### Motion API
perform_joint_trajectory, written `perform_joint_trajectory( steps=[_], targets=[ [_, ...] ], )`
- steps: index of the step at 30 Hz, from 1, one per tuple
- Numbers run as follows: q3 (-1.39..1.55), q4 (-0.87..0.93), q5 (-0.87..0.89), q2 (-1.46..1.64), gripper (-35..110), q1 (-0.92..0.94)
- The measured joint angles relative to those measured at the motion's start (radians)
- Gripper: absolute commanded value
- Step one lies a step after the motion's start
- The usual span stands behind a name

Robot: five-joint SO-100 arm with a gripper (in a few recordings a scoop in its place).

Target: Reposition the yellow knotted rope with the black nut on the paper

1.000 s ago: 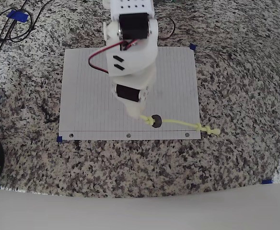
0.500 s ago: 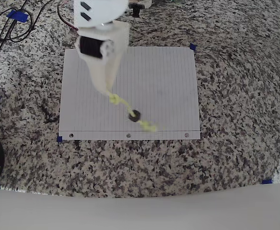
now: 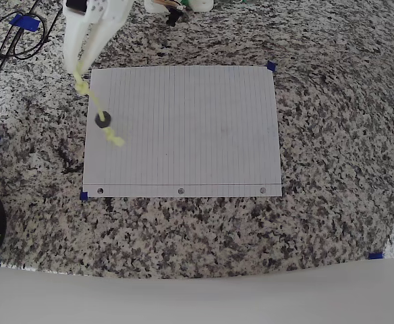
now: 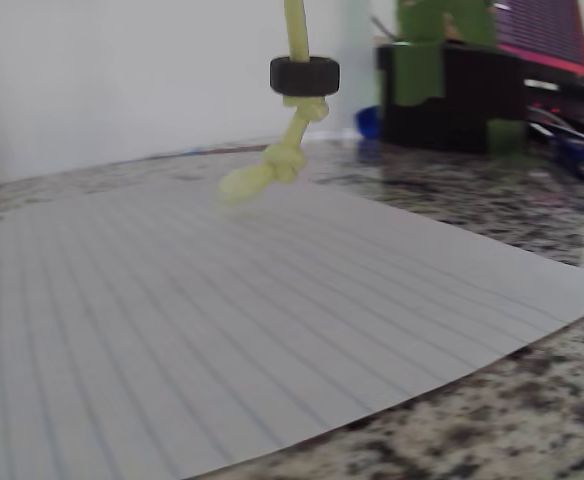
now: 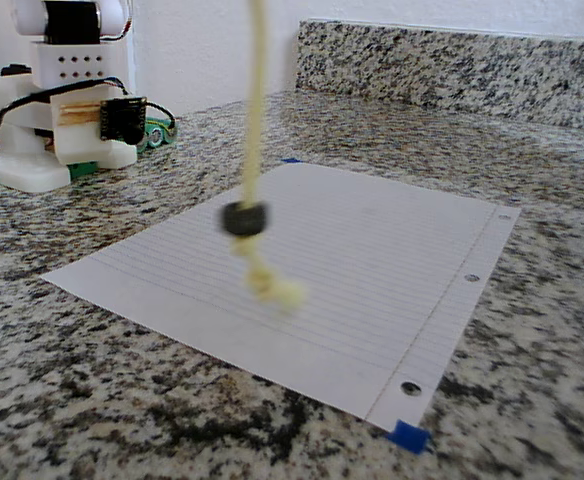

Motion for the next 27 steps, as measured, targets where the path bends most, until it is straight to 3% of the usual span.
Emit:
perform_joint_trajectory(
  steps=[6, 12, 19, 27],
  targets=[
    [0.190, -0.149, 0.146, 0.207, 0, 0.106],
    [0.371, -0.181, 0.268, 0.393, 0, 0.110],
    [0.529, -0.135, 0.385, 0.535, 0, -0.055],
    [0.535, -0.104, 0.400, 0.523, 0, -0.318]
  ],
)
